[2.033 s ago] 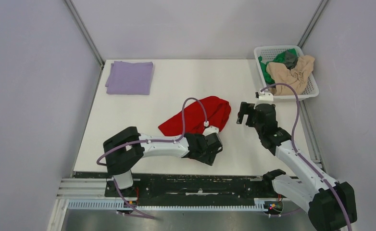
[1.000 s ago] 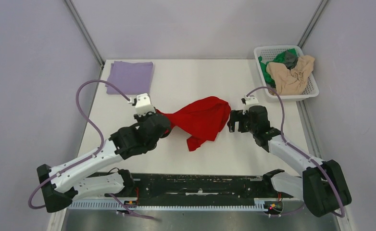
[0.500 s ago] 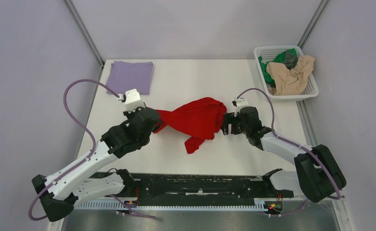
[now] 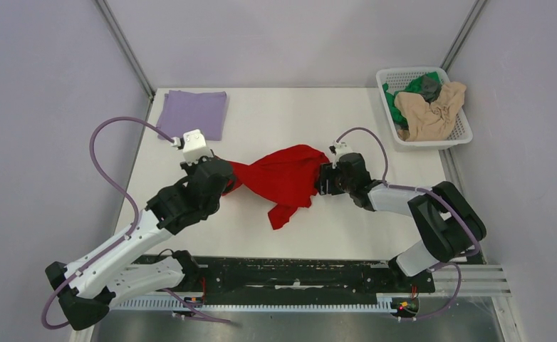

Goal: Fold and stack the t-shirts
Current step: Flatten out the tshirt

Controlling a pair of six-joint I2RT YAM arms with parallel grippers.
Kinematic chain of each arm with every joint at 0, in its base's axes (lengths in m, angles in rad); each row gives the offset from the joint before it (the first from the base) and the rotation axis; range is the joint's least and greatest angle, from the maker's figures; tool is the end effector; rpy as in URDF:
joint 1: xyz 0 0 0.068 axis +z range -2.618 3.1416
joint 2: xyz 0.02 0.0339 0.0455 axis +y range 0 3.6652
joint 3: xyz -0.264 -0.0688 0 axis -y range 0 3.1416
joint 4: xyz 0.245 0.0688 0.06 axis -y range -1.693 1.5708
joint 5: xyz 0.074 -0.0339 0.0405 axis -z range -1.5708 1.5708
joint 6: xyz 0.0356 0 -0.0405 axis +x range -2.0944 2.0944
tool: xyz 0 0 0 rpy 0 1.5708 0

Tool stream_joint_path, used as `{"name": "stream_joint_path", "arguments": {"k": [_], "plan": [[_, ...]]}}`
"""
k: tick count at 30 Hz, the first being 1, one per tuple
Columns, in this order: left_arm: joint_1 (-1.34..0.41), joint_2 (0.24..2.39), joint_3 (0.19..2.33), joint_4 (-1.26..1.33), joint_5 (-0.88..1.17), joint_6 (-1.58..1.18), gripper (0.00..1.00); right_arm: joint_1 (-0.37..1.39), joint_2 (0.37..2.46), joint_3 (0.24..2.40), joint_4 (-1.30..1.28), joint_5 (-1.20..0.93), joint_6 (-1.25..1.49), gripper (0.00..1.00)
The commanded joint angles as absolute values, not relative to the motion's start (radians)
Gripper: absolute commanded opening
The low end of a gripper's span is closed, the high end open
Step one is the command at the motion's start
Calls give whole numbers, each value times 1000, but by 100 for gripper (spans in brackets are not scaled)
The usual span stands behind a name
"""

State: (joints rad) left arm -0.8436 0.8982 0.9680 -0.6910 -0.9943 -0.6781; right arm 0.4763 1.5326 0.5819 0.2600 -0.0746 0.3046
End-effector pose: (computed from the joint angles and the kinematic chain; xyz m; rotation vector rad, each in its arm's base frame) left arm 0.1364 -0.1084 0.3426 -0.3563 1.8604 0.0703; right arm 0.2525 0.1333 0.1430 -0.2383 2.2958 0.4932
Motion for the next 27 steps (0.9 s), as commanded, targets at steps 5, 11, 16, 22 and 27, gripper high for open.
{"name": "stream_joint_path", "arguments": {"k": [5,11,16,22,27], "plan": [[-823,899,1002,-648,-1016,-651,2,506,1654,664,394,-128,387,49],[-810,906,1003,-647,-1002,-655,2,513,1777,717,617,-145,433,38],[-800,902,1004,-653,-995,-655,2,512,1877,726,834,-197,513,18],[-786,892,1031,-674,-1010,-629,2,512,1834,671,986,-137,487,0],[-782,861,1119,-671,-1084,-589,2,512,1628,637,910,76,296,0]]}}
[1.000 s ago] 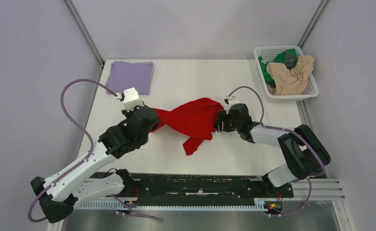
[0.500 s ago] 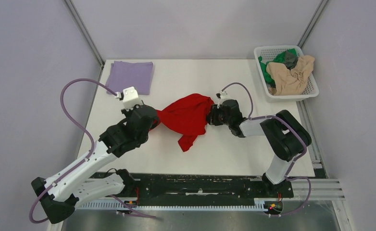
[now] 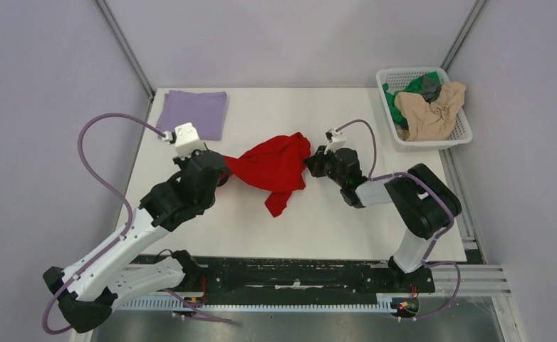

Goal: Fold and stack the t-shirts
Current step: Flatten out the tshirt

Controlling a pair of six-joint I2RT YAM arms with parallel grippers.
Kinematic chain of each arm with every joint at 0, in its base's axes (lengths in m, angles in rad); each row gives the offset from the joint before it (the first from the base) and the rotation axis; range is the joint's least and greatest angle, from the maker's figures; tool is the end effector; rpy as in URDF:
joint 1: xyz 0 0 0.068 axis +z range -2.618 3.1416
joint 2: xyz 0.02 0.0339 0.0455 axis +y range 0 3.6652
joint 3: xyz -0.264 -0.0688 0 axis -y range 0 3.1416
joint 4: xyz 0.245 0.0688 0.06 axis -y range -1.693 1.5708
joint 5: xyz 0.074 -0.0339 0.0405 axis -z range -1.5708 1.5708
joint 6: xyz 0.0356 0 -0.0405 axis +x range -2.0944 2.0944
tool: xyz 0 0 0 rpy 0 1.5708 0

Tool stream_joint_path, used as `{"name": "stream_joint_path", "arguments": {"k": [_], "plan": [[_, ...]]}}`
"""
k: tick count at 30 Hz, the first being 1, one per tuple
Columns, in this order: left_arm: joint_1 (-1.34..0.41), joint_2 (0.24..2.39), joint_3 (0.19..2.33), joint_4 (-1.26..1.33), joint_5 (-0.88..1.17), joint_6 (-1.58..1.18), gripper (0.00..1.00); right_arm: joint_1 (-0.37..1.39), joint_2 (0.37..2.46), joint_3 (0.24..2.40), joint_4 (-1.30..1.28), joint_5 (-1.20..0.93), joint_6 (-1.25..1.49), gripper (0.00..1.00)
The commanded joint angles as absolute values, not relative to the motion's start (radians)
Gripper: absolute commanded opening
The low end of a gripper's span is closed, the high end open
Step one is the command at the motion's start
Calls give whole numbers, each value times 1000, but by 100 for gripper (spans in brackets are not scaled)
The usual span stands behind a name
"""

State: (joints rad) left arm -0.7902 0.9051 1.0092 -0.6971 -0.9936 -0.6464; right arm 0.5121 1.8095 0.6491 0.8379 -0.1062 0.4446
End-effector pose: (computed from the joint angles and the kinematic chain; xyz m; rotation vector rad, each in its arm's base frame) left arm 0.1421 -0.1011 0.3541 -0.3903 1.8411 0.1051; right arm 0.2936 0.1694 0.1346 -0.1412 1.9575 0.7427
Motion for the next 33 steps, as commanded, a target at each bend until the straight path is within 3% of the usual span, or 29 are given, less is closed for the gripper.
{"name": "stream_joint_path", "arguments": {"k": [1,10,14,19,26,33], "plan": [[-782,846,1137,-654,-1095,-571,2,512,1587,635,890,112,250,0],[-781,728,1323,-400,-1111,-276,2,513,1152,688,680,480,-192,0],[-782,695,1395,-347,-1066,-189,2,512,974,717,612,506,-299,0],[-782,627,1434,-359,-963,-186,2,512,822,881,307,382,-330,0],[-782,577,1336,-408,-957,-278,2,512,793,1015,-50,304,-273,0],[-762,833,1174,-623,-965,-619,2,500,1028,999,-191,375,-189,0]]}}
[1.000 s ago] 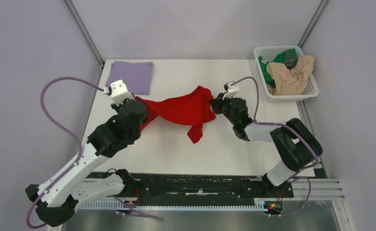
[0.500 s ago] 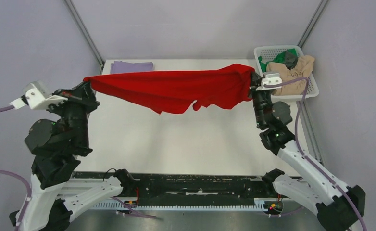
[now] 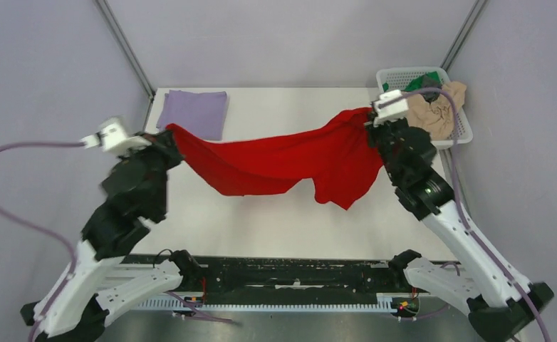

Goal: Fold and stack the t-shirts
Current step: Flatten out the tshirt

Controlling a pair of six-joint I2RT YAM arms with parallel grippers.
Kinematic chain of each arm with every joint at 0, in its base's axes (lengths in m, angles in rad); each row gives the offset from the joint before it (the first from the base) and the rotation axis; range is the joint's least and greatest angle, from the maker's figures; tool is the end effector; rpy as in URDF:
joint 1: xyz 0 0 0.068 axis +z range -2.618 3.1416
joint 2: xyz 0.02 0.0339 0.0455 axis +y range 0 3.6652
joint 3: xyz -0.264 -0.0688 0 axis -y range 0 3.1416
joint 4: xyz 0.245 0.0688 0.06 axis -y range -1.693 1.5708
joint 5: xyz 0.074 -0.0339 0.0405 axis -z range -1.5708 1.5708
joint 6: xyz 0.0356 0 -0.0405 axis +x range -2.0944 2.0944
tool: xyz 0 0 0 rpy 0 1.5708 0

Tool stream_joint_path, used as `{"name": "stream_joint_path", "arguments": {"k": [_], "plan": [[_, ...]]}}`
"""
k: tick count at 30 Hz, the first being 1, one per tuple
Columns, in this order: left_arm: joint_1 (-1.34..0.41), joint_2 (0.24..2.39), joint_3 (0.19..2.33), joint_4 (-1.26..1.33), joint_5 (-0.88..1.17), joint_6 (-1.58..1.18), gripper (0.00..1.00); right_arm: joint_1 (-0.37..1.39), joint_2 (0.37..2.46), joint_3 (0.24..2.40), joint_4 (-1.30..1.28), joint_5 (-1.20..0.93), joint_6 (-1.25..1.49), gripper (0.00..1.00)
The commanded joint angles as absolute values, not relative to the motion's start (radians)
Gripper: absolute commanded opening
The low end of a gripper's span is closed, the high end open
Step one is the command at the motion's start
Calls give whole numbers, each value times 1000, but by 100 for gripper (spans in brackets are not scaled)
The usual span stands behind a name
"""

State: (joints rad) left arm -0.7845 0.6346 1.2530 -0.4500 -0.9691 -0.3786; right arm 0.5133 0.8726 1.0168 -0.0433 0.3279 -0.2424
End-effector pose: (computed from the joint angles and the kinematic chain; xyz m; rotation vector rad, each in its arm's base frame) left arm 0.0668 -0.0252 0.4767 -0.5143 1.3892 -0.2649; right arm 0.1723 0.0839 0.4212 -0.2885 1.4468 -0.0211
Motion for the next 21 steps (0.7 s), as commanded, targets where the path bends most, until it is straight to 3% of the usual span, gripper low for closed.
{"name": "stream_joint_path", "arguments": {"k": [1,5,6,7,11,14,21], "plan": [[-727,893,1157,-651,-931,-656,2,483,1083,1001,-190,368,-176,0],[-544,1054,1043,-584,-676,-690,2,373,1384,1079,-147,225,-116,4],[-505,1085,1017,-539,-616,-680,2,343,1455,1127,-160,188,-100,14],[-475,1115,994,-509,-567,-675,2,321,1532,1179,-191,163,-78,36],[-421,1217,983,-471,-460,-676,2,305,1622,1281,-270,189,-46,97],[-419,1242,962,-451,-428,-677,2,305,1528,1178,-269,204,20,98],[-417,1151,837,-419,-411,-683,2,413,1195,691,-378,157,204,98]]}}
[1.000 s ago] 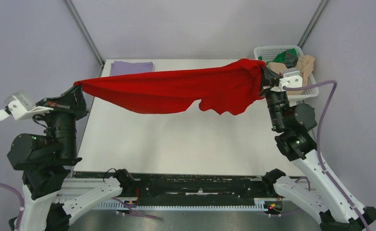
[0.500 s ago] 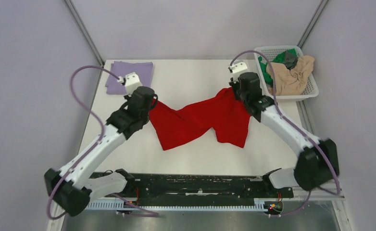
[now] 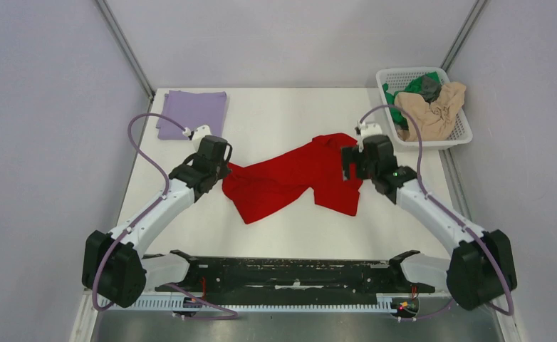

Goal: Fold and stack the t-shirts
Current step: Flatten out the tshirt

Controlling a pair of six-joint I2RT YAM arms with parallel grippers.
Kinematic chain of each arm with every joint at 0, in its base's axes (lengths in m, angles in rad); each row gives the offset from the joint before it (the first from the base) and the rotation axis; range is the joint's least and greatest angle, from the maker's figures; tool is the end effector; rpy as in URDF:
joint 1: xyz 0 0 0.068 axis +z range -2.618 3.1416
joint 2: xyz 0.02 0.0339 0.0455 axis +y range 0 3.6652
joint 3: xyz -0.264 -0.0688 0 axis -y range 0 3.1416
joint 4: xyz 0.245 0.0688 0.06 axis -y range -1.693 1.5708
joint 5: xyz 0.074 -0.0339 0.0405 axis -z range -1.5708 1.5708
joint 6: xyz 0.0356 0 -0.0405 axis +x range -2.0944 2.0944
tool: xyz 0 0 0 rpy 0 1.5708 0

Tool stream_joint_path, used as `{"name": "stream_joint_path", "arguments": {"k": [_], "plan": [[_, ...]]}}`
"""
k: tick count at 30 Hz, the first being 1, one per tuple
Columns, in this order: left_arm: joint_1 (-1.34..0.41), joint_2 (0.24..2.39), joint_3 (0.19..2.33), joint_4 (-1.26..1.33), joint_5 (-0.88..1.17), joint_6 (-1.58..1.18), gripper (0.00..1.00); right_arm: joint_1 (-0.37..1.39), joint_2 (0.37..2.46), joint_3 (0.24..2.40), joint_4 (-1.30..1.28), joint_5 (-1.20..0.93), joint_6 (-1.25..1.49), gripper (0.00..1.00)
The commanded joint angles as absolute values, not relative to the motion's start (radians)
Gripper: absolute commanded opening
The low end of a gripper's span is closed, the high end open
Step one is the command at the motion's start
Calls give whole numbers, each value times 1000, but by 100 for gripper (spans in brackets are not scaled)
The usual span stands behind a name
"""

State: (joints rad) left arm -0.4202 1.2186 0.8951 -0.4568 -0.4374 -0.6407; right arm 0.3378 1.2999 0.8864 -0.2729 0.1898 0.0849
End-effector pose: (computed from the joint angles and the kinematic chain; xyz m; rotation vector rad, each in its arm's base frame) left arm 0.2397 -0.0906 0.2656 -0.4554 2.2158 -0.0436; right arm 0.2684 0.0872 0.2553 -0.1824 2.2352 0.0140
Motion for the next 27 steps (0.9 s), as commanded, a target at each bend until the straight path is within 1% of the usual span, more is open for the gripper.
{"name": "stream_joint_path", "arguments": {"k": [1,4,6,12,16,18,20,22,24,26,27], "plan": [[-418,1132,820,-421,-409,-682,2,435,1171,655,-415,156,211,96],[-418,1084,779,-428,-407,-676,2,478,1113,548,-434,170,231,90],[-418,1061,756,-428,-405,-675,2,491,1112,511,-416,153,233,86],[-419,1051,726,-426,-385,-674,2,510,1164,479,-290,191,238,77],[-418,1046,720,-428,-383,-675,2,511,1198,468,-191,131,229,73],[-418,1047,718,-428,-386,-677,2,511,1226,466,-153,126,234,69],[-418,1047,722,-432,-389,-678,2,511,1258,468,-128,117,246,59],[-419,1046,730,-440,-395,-679,2,511,1283,464,-110,120,257,44],[-419,1043,743,-453,-412,-679,2,511,1280,444,-72,150,263,28],[-419,1035,772,-486,-442,-690,2,511,1240,418,-16,191,257,6],[-419,1029,800,-506,-452,-690,2,512,1210,420,-9,212,248,0]]}}
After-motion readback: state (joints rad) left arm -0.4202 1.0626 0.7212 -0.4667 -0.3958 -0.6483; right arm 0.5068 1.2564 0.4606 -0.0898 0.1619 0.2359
